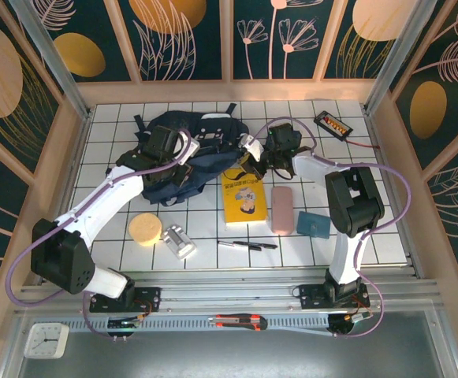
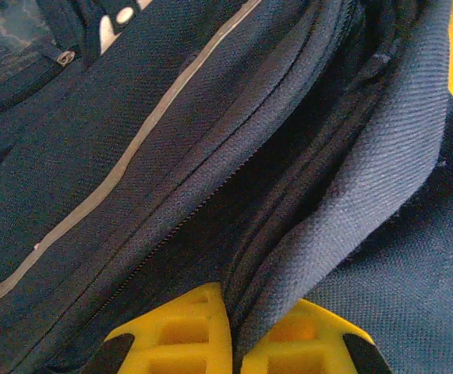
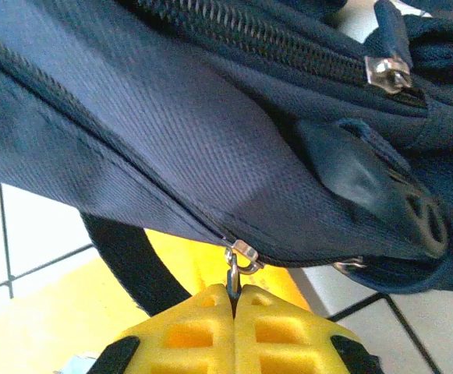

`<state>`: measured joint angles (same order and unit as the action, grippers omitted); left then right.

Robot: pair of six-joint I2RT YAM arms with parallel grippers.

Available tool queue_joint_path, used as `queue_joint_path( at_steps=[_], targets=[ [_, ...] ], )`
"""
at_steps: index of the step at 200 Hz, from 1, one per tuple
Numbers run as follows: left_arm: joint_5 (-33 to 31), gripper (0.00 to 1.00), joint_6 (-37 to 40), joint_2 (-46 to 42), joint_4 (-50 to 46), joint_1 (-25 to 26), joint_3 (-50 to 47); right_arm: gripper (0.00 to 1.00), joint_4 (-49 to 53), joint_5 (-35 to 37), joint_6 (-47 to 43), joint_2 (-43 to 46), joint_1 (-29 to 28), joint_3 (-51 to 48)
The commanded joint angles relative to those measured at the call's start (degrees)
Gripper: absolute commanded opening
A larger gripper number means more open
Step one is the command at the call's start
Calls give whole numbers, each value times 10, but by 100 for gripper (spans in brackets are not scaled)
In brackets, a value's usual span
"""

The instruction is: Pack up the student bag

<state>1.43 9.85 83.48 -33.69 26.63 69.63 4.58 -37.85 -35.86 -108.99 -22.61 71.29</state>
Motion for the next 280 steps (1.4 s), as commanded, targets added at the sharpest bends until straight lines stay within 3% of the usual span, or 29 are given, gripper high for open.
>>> queue_joint_path(
  at_steps=[1, 35, 111, 186, 193, 199, 217, 237, 250, 280],
  targets=[
    [25, 0, -19, -22, 49, 8, 3, 0, 19, -61, 69, 24, -8, 21],
    [8, 0, -15, -18, 40, 33, -6, 0, 25, -99, 141, 32, -8, 37],
    [34, 0, -67, -4, 83, 52, -5, 0, 116, -110, 109, 20, -62, 81],
    [38, 0, -79, 48, 90, 76, 32, 0, 149, -120, 113, 59, -109, 55],
    [37, 13, -81, 49, 89, 76, 34, 0, 152, -116, 115, 63, -108, 50],
    [35, 29, -83, 49, 89, 76, 35, 0, 151, -110, 116, 71, -106, 43],
    [32, 61, -84, 36, 89, 76, 35, 0, 153, -97, 115, 93, -98, 28],
    [41, 86, -85, 16, 89, 76, 35, 0, 163, -72, 106, 114, -91, 23],
    [61, 94, -88, 12, 88, 76, 42, 0, 166, -66, 104, 125, -91, 20],
    [78, 94, -92, 41, 70, 76, 75, 0, 172, -62, 100, 138, -91, 18]
  ],
)
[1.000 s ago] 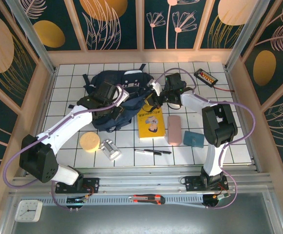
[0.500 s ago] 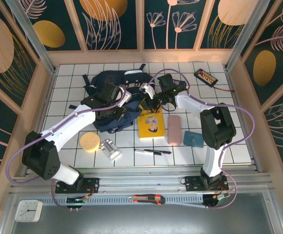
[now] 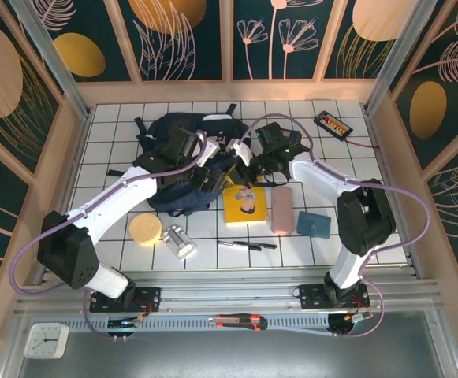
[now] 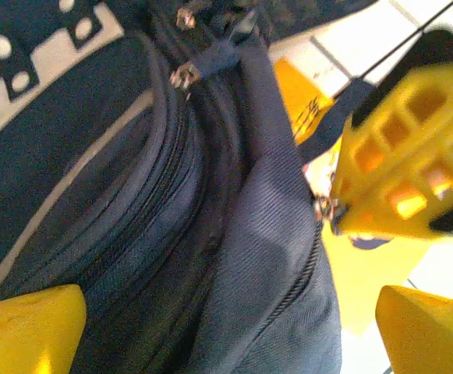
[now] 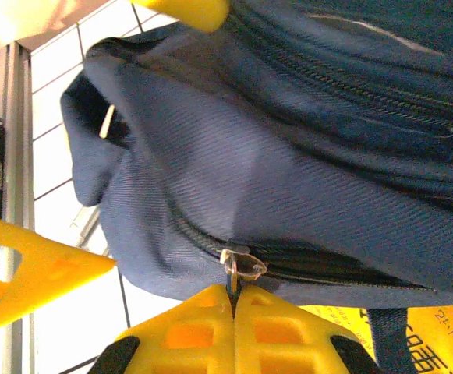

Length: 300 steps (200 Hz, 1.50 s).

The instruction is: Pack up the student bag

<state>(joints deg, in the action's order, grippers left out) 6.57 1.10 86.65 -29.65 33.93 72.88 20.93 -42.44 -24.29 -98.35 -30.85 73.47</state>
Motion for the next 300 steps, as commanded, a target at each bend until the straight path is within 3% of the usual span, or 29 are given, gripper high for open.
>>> queue_joint_path(
  at_steps=[1, 40, 57, 88, 128, 219, 290, 300],
  targets=[
    [26, 94, -5, 11, 29, 3, 44, 0, 9, -16, -15, 32, -9, -4],
    [3, 92, 9, 72, -13, 1, 110, 0, 21, -9, -27, 44, -8, -11],
    [-3, 98, 10, 111, -61, -3, 158, 0, 21, -4, -29, 52, -8, -22],
    [-7, 99, 7, 172, -109, -15, 203, 0, 23, 0, -29, 61, -9, -32],
    [-12, 98, 16, 185, -122, -32, 211, 0, 32, 2, -33, 64, -9, -27],
    [27, 80, 25, 217, -130, -60, 217, 0, 38, -6, -32, 57, -8, -13],
    [45, 85, 45, 196, -119, -57, 166, 0, 26, 4, -24, 56, -9, -34],
    [40, 86, 51, 188, -115, -55, 154, 17, 0, 14, -10, 65, -8, -61]
  ],
)
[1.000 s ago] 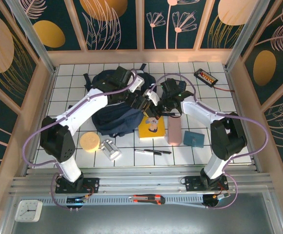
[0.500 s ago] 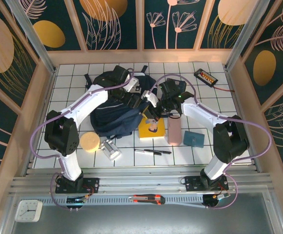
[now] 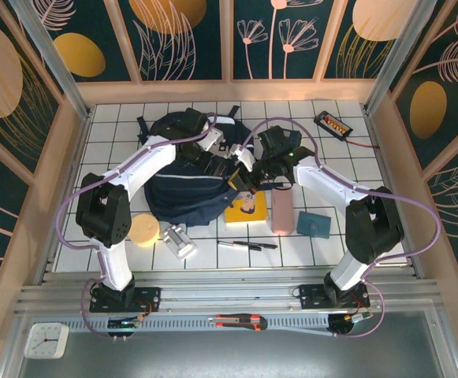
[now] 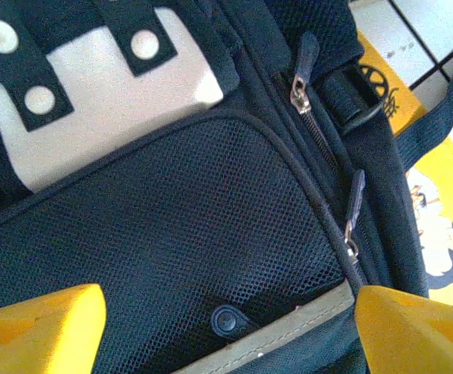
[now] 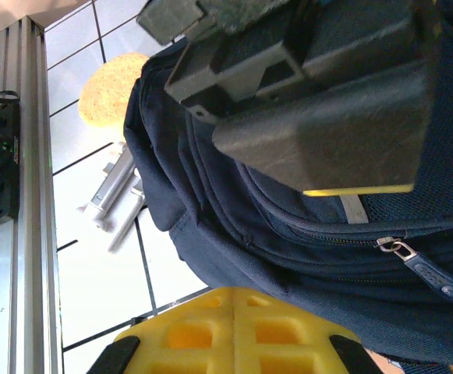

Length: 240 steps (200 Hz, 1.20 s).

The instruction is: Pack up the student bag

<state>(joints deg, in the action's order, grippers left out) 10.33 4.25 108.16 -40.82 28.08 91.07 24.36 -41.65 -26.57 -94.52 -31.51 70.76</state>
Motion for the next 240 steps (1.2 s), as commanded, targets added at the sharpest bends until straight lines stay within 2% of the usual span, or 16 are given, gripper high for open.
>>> queue_joint_path(
  at_steps=[1, 16, 38, 49, 115, 148, 209, 219, 226, 230, 240],
  targets=[
    [2, 86, 19, -28, -3, 4, -29, 19, -37, 7, 14, 28, -2, -36],
    [-2, 87, 27, -36, 2, 11, -46, 30, -86, 18, 39, 50, -2, -81],
    [-21, 87, 36, -39, 7, 28, -64, 40, -120, 32, 60, 69, -2, -110],
    [-27, 87, 40, -38, 10, 37, -72, 43, -126, 33, 64, 75, 18, -115],
    [-67, 89, 45, -10, 12, 63, -58, 45, -130, 37, 74, 96, 23, -129],
    [-141, 88, 48, 9, 21, 73, -57, 46, -133, 39, 78, 105, 24, -132],
    [-164, 83, 51, 33, 41, 84, -56, 47, -156, 41, 95, 124, 39, -146],
    [-161, 77, 51, 41, 41, 84, -51, 47, -158, 41, 96, 124, 40, -146],
    [-156, 67, 51, 47, 39, 84, -46, 47, -160, 42, 97, 125, 41, -147],
    [-153, 59, 50, 51, 38, 85, -43, 47, -161, 43, 98, 126, 41, -148],
    [-147, 28, 47, 57, 36, 84, -37, 47, -164, 48, 103, 129, 41, -150]
  ],
)
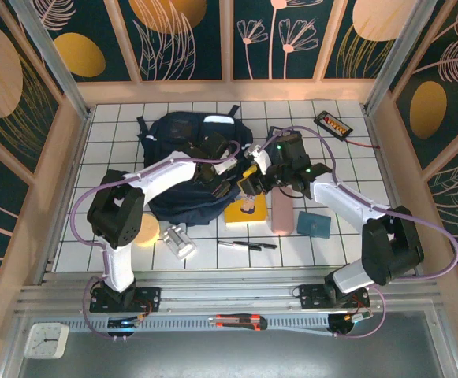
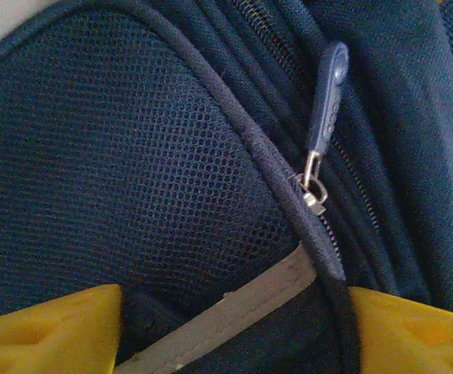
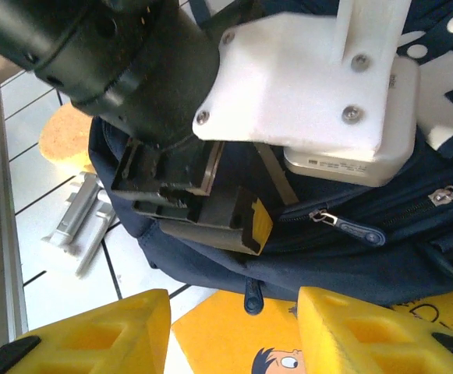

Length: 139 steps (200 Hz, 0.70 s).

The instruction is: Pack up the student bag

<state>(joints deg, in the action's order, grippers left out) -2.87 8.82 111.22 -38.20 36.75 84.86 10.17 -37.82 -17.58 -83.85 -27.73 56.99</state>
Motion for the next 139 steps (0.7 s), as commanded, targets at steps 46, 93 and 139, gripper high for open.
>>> queue_joint_path(
  at_steps=[46, 93, 139],
  targets=[
    [22, 0, -35, 22, -19, -6, 104, 48, -63, 56, 23, 60, 4, -54],
    [79, 0, -75, 8, -57, -24, 211, 58, -173, 101, -28, 99, -2, -139],
    [82, 0, -72, -20, -65, -25, 193, 61, -284, 201, -134, 58, -16, -179]
  ],
)
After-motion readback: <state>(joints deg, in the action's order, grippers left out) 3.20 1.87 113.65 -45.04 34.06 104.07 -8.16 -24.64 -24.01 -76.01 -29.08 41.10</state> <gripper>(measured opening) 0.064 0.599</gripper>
